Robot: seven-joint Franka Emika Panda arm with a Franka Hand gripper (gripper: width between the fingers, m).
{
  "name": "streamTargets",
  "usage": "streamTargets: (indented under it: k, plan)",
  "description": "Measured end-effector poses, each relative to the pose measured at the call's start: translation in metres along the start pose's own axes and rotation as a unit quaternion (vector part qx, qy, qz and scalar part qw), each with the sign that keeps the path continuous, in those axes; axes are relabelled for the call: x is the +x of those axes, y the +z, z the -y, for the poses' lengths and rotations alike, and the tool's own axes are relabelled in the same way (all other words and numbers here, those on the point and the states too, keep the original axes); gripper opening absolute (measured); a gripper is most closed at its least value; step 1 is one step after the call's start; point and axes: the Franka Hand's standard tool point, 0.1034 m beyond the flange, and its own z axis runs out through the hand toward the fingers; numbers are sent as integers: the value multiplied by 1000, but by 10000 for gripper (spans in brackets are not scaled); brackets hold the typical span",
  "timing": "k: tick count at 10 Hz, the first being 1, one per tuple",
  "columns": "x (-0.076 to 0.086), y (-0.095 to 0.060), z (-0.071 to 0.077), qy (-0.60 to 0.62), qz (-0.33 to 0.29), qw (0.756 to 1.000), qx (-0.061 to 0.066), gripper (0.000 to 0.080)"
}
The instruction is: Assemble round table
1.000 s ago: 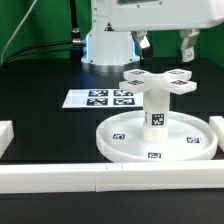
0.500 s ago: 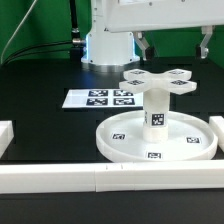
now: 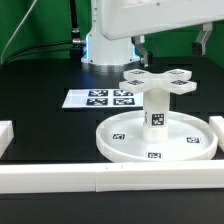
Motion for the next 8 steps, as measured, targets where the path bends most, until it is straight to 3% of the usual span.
streamTargets:
  k: [5, 6, 7, 8]
  plan:
    - [-1, 3, 1, -168, 3, 986, 1, 649]
    - [-1, 4, -1, -238, 5, 971, -3, 649]
    - [-2, 5, -4, -340, 15, 940, -13, 649]
    - [-4, 6, -4, -367, 20, 930, -13, 649]
